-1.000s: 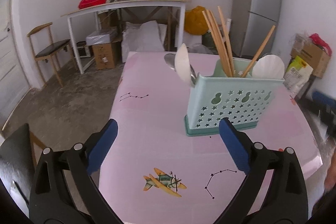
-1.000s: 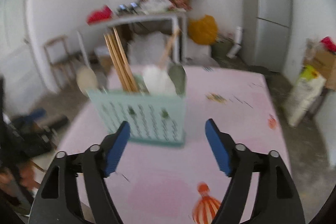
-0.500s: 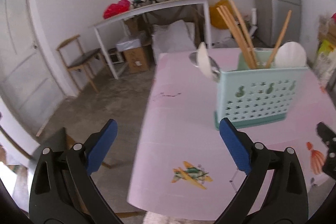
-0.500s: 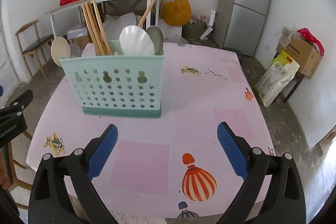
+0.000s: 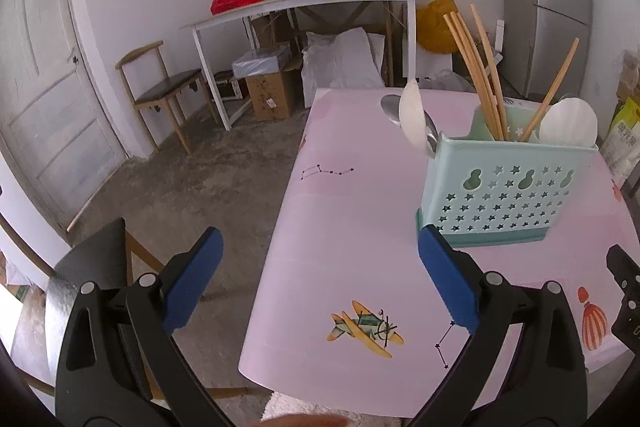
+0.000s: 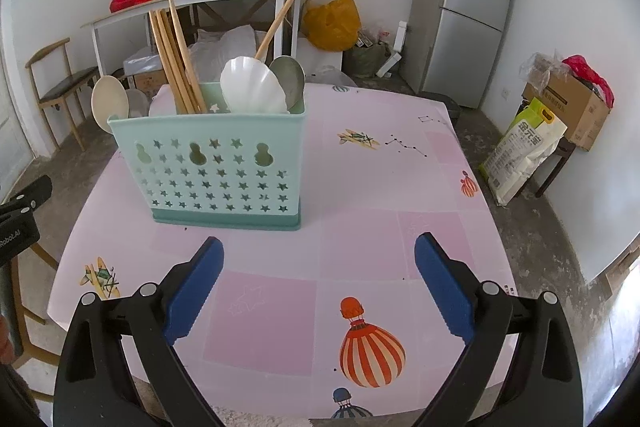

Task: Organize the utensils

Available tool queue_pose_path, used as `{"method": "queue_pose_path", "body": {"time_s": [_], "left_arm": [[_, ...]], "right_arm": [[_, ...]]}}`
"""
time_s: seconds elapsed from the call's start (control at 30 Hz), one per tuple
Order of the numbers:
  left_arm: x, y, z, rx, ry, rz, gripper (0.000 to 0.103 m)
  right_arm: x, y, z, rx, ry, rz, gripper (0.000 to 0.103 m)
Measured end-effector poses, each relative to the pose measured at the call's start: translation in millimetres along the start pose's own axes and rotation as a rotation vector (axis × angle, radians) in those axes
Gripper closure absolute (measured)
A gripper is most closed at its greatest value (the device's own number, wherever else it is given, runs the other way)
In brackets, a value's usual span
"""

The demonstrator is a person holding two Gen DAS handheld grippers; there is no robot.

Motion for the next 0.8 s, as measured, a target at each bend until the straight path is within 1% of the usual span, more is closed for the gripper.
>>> {"method": "queue_pose_path", "body": {"time_s": [0.8], "left_arm": [[-5.1, 6.3, -0.6, 0.003, -0.002, -0.011, 0.009]], "right_arm": [[1.0, -0.3, -0.7, 0.001, -0.002, -0.002, 0.009]]}}
Point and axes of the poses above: each gripper's, at about its wrist camera, not at the fingertips, and x roughly against the way its jaws point, z to its right, y to its underside, the point moved 1 cm from there along -x, roughly the way its jaws point, and after that the axes turned 15 degrees about x, right-handed, at the moved point
